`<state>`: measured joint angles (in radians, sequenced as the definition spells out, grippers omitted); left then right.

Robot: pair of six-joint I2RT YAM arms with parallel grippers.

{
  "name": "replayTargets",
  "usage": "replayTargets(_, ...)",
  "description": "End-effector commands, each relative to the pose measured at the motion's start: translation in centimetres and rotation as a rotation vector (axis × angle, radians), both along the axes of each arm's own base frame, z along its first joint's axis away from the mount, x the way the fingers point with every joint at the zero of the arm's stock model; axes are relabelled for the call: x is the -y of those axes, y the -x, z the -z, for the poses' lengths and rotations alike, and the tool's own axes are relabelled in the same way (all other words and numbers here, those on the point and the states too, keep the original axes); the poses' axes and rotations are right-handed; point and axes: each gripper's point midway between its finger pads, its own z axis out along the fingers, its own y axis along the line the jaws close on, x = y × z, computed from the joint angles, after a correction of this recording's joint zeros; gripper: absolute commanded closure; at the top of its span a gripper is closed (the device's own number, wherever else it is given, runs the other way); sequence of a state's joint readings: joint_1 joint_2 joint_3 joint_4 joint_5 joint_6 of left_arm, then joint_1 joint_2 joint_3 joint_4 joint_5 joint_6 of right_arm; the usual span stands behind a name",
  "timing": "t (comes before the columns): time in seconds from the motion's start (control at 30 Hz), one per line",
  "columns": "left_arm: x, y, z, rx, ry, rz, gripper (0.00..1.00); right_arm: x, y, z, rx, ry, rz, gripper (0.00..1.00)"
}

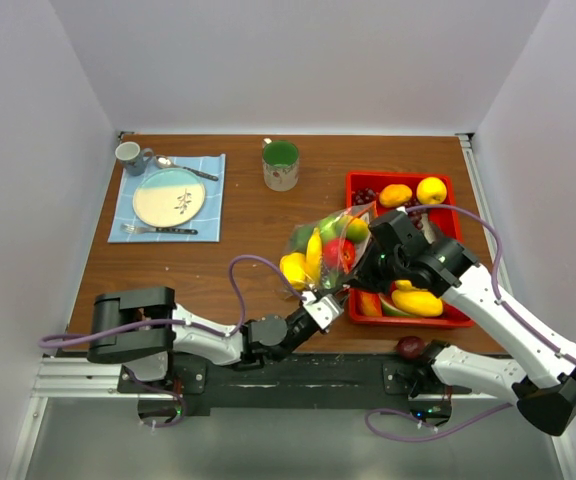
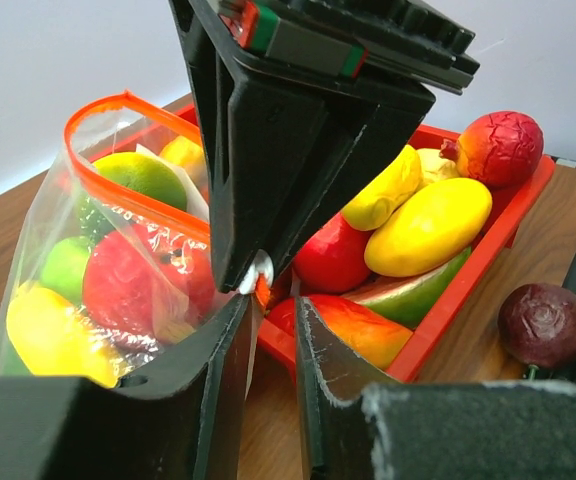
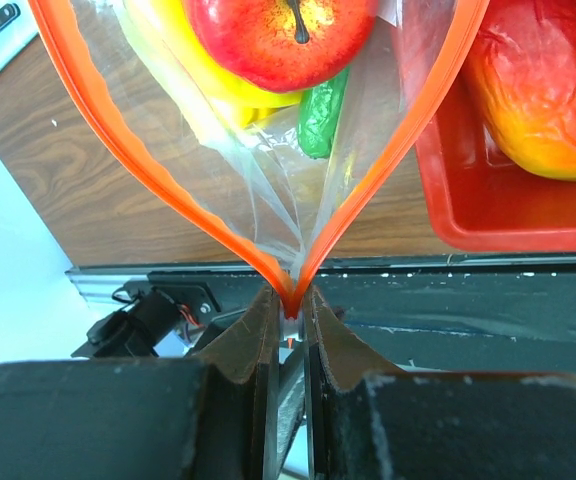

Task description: Place the food in the zip-top bag and seal the zipper

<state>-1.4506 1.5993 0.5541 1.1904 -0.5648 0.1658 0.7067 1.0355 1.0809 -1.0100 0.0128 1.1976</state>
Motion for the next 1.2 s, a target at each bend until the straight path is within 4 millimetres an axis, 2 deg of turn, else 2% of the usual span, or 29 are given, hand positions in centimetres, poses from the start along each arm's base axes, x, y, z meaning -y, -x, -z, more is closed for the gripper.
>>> replayTargets(0.0,0.9,-0.4,-1.3,-0.013,0.067,-0.008,0.72,-0.8,-0.6,-2.4,0.044,-0.06,0.017,1.0)
replayTargets(0.2,0.3,-0.8,-1.5,-0.016,0.091,-0.034,0.74,-0.7,-0.5,-2.4,0.044,-0.06,0.017,1.0)
replayTargets(0.27,0.2,-0.9,-1.9,-0.008,0.096,-0.039,0.8,-0.8,-0.5,-2.4,0.043,-0.061,0.015,1.0)
replayTargets(0.4,-0.2,-0.8,-2.1,0.012,0.092,-0.037,1.0,-0.8,-0.7,-2.4,0.044,-0.061,0.019,1.0)
replayTargets(0.6,-1.0,-0.3,-2.2,0.032,0.1,-0.004,1.0,-0.9,-1.2,-2.4,0.056,-0.057,0.03,1.0)
replayTargets(0.77,-2.1,0.1,-2.5,0.033,0.109,0.005,1.0,-0.5,-2.7,-2.5,0.091,0.005,0.051,1.0)
replayTargets(1.1,-4.6,0.1,-2.9,-0.01,0.13,-0.02,1.0,2.0,-7.4,-3.3,0.155,0.098,0.124,1.0)
replayTargets(1.17,-5.1,0.1,-3.3,-0.015,0.14,-0.024,1.0,2.6,-8.6,-4.0,0.182,0.109,0.136,1.0)
